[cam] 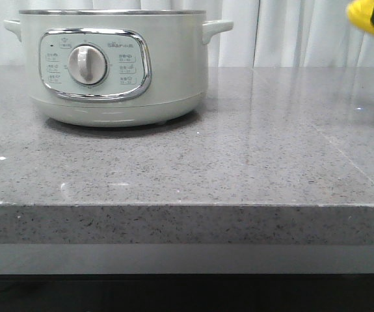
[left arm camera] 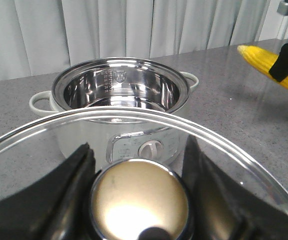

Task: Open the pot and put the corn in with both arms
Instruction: 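Grasp the yellow corn cob with the right gripper and lift it, then carry the corn over the open pot and release it inside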

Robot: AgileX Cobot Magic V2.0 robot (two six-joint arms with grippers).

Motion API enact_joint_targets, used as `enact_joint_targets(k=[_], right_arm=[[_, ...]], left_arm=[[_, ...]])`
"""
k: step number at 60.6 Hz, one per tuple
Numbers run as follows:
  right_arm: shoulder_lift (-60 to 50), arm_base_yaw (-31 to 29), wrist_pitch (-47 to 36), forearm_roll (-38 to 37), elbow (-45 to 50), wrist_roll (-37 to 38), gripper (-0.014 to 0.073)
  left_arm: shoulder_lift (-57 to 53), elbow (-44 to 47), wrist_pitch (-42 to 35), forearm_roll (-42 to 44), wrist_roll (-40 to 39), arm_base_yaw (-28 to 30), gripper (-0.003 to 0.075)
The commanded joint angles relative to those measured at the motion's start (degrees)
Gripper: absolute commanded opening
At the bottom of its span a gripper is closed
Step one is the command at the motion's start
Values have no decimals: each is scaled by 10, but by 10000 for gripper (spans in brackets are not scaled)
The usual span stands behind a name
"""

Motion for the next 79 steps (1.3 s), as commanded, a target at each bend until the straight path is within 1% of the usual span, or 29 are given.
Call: enact_joint_targets(k=[1, 9, 15, 24, 30, 36, 46, 57, 67, 79], right_arm=[[-63, 23, -27, 9, -16, -11, 311], [-108, 71, -58, 16, -16, -11, 311], [-125, 107, -98, 29, -16, -11, 311], [-118, 172, -165, 41, -18, -18, 311], [-102, 207, -185, 41, -32, -21, 311], [-61, 237, -177, 41, -75, -21, 311], [21, 262, -148, 41, -166, -31, 311], [112, 268, -112, 41, -270, -32, 311], [178, 273, -83, 41, -342, -37, 311], [231, 283, -51, 42, -384, -59, 311]], left_arm=[[2, -21, -85, -10, -2, -4, 206], [2, -21, -85, -10, -2, -4, 206], [2, -21, -85, -10, -2, -4, 206], [2, -21, -85, -10, -2, -4, 206], [2, -21, -85, -10, -2, -4, 206], [2, -21, -85, -10, -2, -4, 206], [2, -21, -85, -10, -2, -4, 206], [2, -21, -85, -10, -2, -4, 206], [2, -21, -85, -10, -2, -4, 206], [2, -21, -85, -10, -2, -4, 206]])
